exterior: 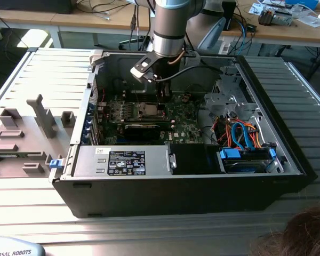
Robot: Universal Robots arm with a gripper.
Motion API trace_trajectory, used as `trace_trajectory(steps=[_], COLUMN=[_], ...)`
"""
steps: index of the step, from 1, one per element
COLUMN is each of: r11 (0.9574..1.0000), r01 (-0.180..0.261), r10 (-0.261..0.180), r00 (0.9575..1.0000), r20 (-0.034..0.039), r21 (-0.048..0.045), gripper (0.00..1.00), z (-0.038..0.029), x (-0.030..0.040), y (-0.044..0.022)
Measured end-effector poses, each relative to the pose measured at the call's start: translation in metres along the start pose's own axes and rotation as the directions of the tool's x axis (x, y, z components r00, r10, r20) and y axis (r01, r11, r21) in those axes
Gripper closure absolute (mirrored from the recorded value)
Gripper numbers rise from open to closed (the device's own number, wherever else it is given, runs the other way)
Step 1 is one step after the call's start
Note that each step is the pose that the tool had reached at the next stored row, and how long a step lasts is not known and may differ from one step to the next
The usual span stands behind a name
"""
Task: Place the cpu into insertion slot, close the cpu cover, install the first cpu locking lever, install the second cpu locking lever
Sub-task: 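Close the cpu cover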
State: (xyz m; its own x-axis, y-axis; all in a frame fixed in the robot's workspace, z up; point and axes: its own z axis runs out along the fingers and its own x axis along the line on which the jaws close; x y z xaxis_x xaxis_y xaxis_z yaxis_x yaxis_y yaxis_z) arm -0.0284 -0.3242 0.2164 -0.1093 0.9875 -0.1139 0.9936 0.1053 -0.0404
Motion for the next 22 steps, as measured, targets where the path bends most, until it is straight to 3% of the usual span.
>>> trace_trajectory(steps=[9, 13, 17, 22], r11=[1.0, 1.0, 1.0, 1.0], r01=[0.0, 0.0, 0.0, 0.0], r10=[0.0, 0.0, 0.0, 0.0], r00=[1.0, 1.0, 1.0, 1.0], r20=[0.0001, -0.0001, 0.0, 0.0], r21=[0.0, -0.0001, -0.0001, -0.0001], gripper=[0.89, 0.89, 0.89, 0.89], z=[0.0017, 0.0025, 0.0031, 0.0046], x=[0.0003, 0.0015, 0.0034, 0.0047], y=[-0.001, -0.0114, -0.0287, -0.0388])
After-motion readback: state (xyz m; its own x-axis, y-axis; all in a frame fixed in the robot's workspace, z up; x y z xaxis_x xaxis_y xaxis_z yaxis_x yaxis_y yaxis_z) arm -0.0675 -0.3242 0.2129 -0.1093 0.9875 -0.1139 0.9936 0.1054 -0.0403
